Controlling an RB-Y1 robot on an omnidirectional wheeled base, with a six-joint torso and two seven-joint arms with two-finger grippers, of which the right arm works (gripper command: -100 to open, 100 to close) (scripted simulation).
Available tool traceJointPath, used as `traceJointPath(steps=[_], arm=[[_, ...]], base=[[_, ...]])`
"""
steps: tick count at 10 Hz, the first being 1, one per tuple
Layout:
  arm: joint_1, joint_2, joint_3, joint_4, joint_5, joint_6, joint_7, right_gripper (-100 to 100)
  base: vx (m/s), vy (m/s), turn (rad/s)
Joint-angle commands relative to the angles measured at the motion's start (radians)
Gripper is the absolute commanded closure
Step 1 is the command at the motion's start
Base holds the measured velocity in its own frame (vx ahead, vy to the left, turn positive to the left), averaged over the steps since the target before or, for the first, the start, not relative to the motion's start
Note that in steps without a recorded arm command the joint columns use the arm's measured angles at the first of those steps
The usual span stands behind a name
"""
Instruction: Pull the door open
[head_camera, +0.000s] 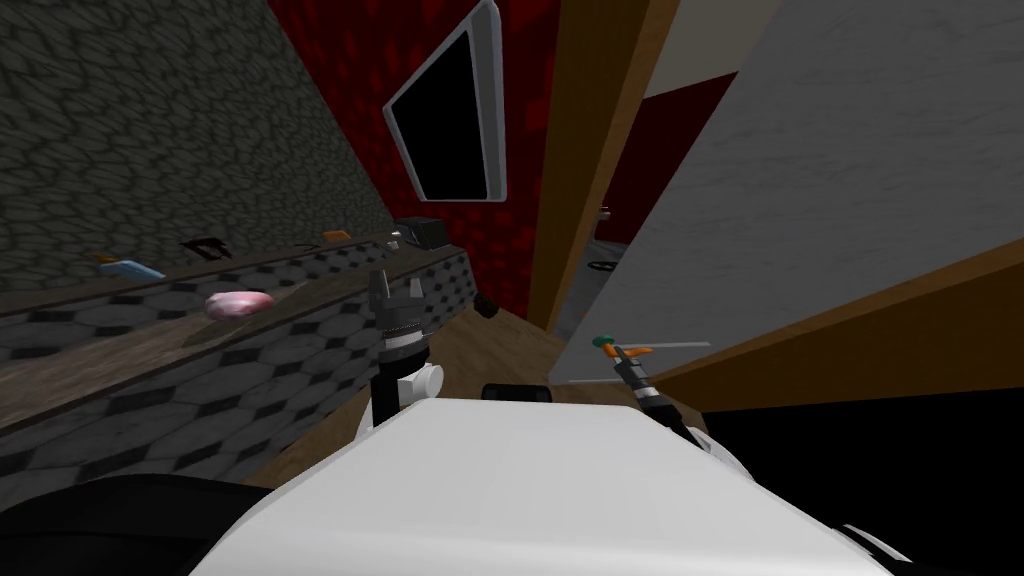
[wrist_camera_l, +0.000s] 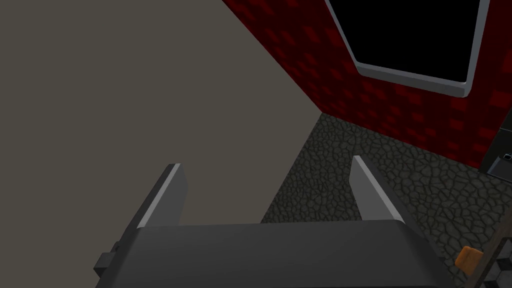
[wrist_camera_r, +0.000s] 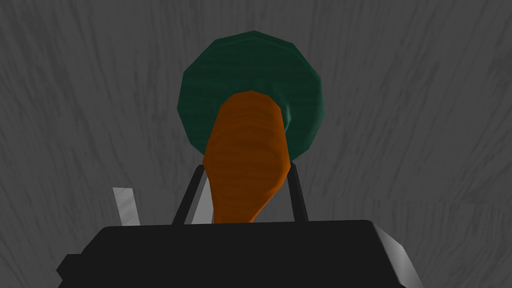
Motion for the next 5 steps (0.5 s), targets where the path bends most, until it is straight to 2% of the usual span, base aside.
traceJointPath(steps=[1,3,5], arm=[[0.014,-0.009,0.002,-0.003,-0.003,-0.016,-0.002,100],[0.029,-0.021,0.01,0.012,-0.008,-0.052,-0.009,100],[0.041,-0.032,0.017,0.025,-0.012,-0.082,-0.015,100]], base=[[-0.201,-0.099,0.197],[-0.24,-0.096,0.224],[-0.213,-0.076,0.169]])
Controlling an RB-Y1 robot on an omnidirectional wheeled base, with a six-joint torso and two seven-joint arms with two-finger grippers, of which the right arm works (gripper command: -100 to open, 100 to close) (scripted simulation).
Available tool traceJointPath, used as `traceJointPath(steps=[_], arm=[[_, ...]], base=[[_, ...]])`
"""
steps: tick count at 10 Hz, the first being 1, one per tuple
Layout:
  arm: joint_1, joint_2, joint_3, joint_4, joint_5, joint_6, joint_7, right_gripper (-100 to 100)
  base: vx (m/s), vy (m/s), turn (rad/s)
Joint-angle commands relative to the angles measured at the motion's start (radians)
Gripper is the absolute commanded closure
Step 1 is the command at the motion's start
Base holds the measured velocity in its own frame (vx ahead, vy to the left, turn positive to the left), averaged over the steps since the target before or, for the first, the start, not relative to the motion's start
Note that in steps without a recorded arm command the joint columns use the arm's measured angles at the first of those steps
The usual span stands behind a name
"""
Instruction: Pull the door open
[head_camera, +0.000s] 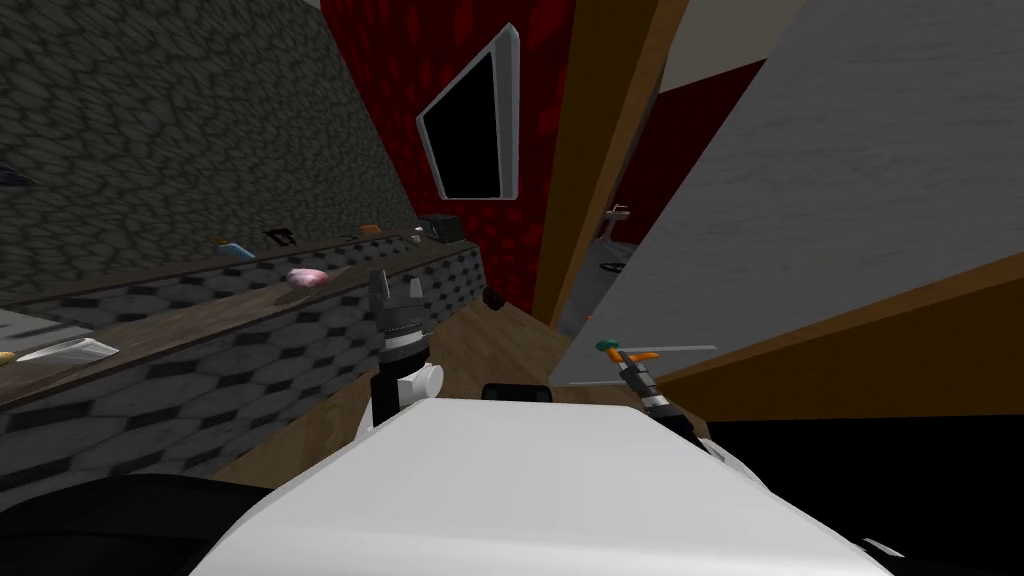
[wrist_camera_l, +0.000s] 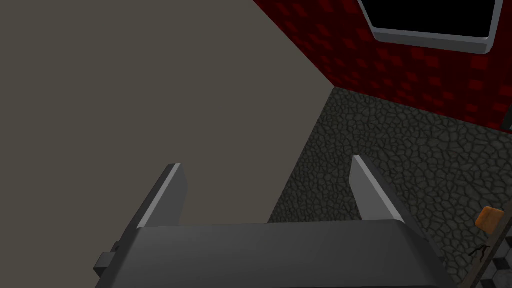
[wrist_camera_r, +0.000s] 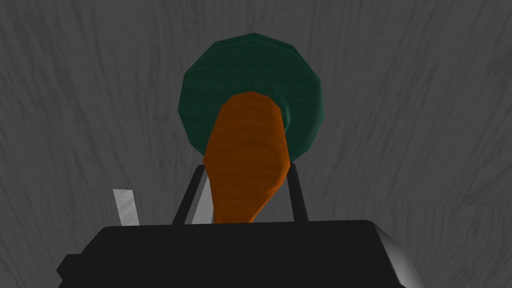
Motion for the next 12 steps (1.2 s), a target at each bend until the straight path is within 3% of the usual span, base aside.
traceJointPath(steps=[1,3,4,12], arm=[[0.017,-0.013,0.0,0.008,-0.006,-0.026,-0.003,100],[0.027,-0.022,0.006,0.018,-0.009,-0.05,-0.008,100],[0.029,-0.013,0.01,0.005,-0.005,-0.038,-0.006,100],[0.013,-0.025,0.027,0.053,-0.009,-0.08,-0.019,100]], base=[[-0.226,-0.081,0.155],[-0.19,-0.078,0.15],[-0.075,-0.025,0.031],[-0.202,-0.078,0.163]])
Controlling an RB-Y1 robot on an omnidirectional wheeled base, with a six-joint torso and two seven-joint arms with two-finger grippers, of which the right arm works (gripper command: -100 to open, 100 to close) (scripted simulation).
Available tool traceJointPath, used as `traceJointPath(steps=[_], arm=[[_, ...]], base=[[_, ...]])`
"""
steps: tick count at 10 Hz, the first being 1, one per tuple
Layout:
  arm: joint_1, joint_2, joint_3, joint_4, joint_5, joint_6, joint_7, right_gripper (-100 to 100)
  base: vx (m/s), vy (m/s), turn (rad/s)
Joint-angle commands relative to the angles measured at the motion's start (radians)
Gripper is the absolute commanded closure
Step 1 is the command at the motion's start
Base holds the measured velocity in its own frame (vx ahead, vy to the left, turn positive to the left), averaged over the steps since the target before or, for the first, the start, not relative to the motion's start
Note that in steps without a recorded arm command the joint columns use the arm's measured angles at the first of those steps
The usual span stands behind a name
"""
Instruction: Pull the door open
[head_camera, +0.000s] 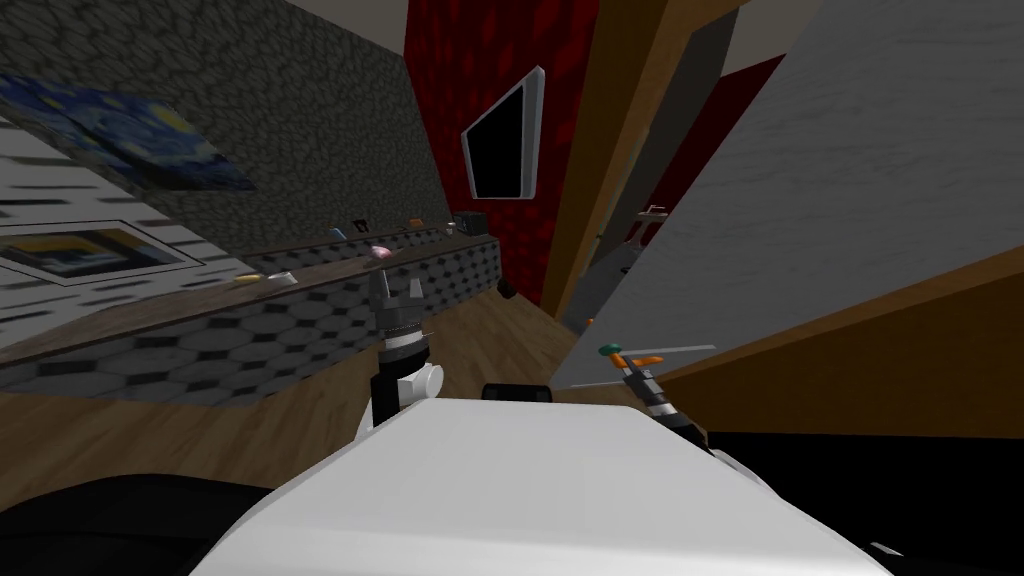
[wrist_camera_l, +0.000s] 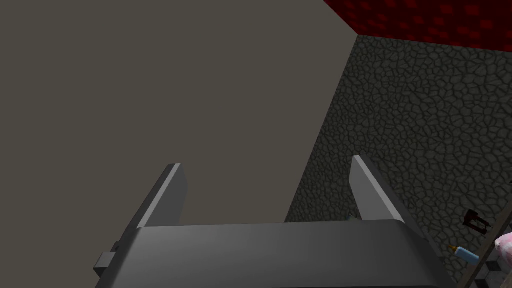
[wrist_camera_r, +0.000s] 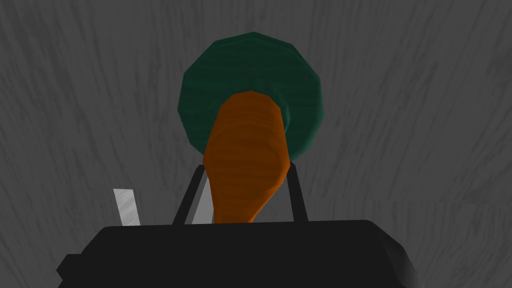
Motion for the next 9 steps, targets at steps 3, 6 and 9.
traceJointPath(steps=[3,6,9], arm=[[-0.005,-0.011,0.0,0.018,-0.005,-0.015,-0.003,100],[-0.012,-0.005,0.012,0.031,0.0,-0.025,-0.008,100],[-0.018,-0.008,0.017,0.042,0.001,-0.035,-0.011,100]], base=[[-0.192,-0.058,0.125],[-0.123,-0.041,0.096],[-0.174,-0.064,0.13]])
